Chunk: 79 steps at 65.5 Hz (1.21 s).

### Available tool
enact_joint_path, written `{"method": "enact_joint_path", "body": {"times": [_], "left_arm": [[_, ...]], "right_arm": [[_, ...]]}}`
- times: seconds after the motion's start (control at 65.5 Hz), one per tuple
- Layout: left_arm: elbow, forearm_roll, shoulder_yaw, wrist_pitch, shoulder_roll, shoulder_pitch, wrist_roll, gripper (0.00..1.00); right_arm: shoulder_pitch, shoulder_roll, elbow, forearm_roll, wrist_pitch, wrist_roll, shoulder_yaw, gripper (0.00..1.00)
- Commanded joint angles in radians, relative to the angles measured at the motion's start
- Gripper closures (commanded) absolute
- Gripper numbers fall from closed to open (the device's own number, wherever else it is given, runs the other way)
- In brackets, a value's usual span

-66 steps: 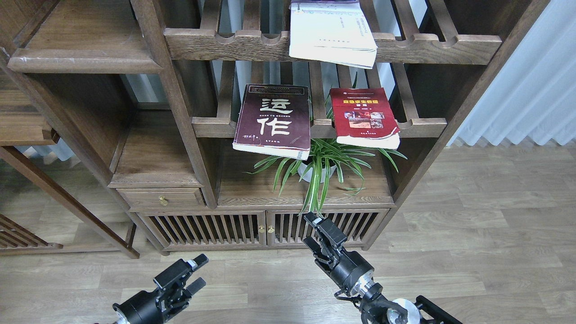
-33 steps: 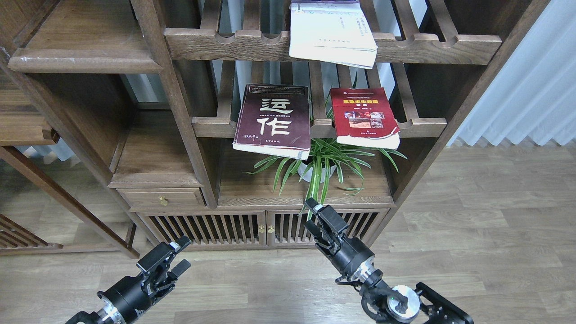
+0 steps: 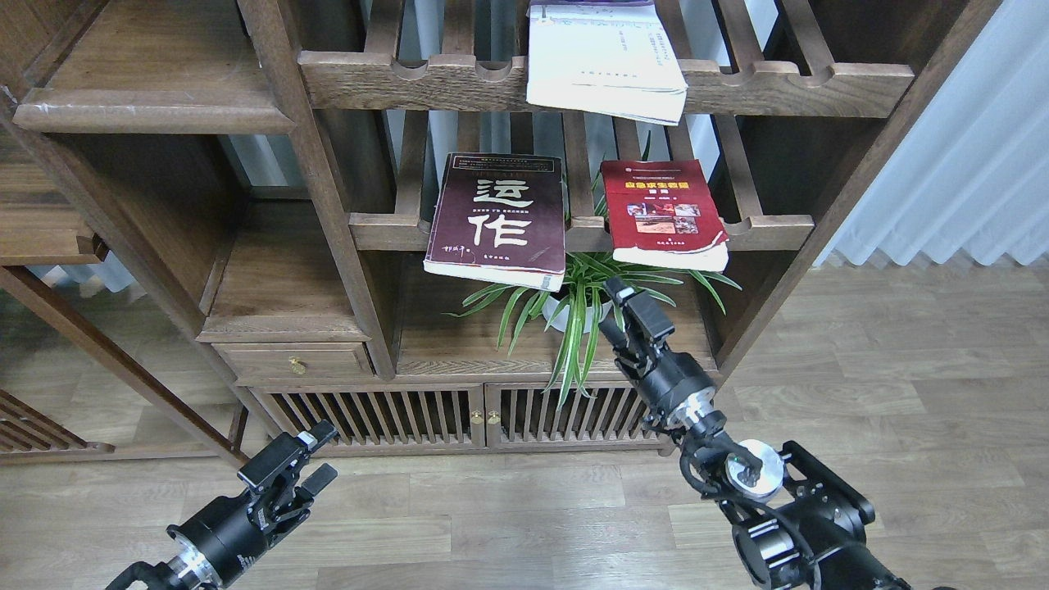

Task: Organize books on shelf
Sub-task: 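Reach the right gripper toward the red book on the middle shelf, then grasp the red book's lower edge with the right gripper and tilt it out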

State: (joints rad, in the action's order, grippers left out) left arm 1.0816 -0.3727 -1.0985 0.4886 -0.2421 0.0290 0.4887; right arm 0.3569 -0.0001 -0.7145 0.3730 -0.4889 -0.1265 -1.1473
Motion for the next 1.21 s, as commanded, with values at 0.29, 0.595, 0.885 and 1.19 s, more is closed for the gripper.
{"method": "enact_joint_path", "body": {"times": [0.29, 0.595, 0.885, 1.19], "left_arm": [[-0.014, 0.000, -0.026, 0.000, -0.010, -0.003, 0.000, 0.00], [-0.022, 0.000, -0.026, 0.000, -0.028, -0.012, 0.000, 0.00], [-0.042, 0.001, -0.020, 0.000, -0.031, -0.040, 0.000, 0.00], [-0.058, 0.000, -0.006, 0.000, -0.020, -0.043, 0.000, 0.00]], "right_arm": [[0.054, 0.000, 0.043, 0.000, 0.133, 0.093, -0.066, 0.23], [0.056, 0.000, 0.066, 0.000, 0.110, 0.094, -0.068, 0.58], [0.074, 0.000, 0.099, 0.009, 0.046, 0.110, -0.069, 0.87], [0.066, 0.000, 0.075, 0.027, 0.015, 0.108, -0.101, 0.94]]}}
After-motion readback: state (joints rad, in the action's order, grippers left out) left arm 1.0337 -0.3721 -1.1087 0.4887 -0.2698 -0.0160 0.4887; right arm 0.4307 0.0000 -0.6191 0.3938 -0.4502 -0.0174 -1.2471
